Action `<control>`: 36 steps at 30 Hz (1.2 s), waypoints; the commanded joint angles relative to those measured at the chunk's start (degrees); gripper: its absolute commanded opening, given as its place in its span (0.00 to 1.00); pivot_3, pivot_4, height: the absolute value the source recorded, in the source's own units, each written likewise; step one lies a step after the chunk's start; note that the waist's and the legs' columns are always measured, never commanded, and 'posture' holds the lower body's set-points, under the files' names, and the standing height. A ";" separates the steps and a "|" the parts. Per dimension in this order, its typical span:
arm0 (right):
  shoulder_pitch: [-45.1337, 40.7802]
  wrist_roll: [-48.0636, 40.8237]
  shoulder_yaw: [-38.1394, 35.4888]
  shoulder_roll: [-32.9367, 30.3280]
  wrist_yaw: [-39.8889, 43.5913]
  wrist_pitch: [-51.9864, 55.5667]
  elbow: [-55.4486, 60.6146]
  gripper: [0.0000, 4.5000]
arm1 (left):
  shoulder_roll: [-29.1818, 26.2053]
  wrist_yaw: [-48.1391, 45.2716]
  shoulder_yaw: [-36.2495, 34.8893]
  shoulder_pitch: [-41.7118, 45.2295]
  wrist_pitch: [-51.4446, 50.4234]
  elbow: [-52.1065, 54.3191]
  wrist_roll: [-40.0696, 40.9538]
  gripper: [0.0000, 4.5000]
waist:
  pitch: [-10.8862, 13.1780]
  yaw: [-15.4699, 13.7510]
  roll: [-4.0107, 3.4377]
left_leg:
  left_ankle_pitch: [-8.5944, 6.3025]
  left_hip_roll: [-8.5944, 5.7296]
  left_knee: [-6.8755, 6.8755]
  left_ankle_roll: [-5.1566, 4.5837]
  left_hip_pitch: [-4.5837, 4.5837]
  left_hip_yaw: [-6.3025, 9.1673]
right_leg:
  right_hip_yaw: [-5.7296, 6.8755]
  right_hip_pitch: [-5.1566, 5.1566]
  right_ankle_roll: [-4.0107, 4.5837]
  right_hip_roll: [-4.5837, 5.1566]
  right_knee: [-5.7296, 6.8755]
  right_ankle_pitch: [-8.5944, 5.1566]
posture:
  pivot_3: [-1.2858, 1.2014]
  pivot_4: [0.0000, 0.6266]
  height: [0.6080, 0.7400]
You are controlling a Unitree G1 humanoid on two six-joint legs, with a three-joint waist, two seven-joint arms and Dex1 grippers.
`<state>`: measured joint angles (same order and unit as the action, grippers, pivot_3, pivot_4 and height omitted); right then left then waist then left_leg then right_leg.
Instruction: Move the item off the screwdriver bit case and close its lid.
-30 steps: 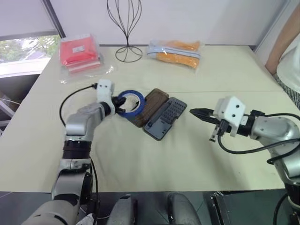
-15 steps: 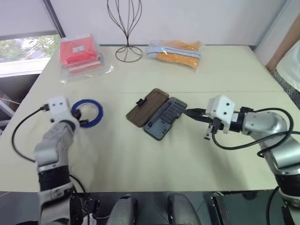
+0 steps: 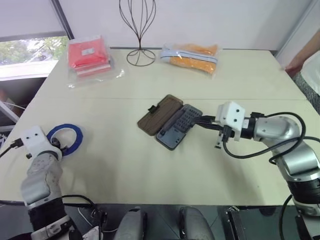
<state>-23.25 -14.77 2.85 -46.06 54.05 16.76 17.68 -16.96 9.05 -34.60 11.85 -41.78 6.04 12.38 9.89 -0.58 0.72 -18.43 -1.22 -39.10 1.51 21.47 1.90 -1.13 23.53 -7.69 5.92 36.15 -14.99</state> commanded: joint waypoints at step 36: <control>-9.77 4.16 0.22 9.77 -8.03 -0.71 -16.76 1.00 | -5.15 -35.04 32.04 13.62 8.68 -1.24 4.68 1.00 | 0.00 1.35 0.03 | 0.02 0.00 0.04 0.03 0.04 -0.04 | 0.01 0.05 0.00 -0.05 0.01 0.00 | 0.52 0.24 1.00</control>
<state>-31.07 -10.54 3.99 -36.71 46.48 16.64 0.29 -21.49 -25.30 -2.71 24.81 -33.81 2.42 16.88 9.89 0.77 0.75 -18.40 -1.22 -39.07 1.54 21.51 1.86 -1.11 23.58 -7.69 5.87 36.17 -14.98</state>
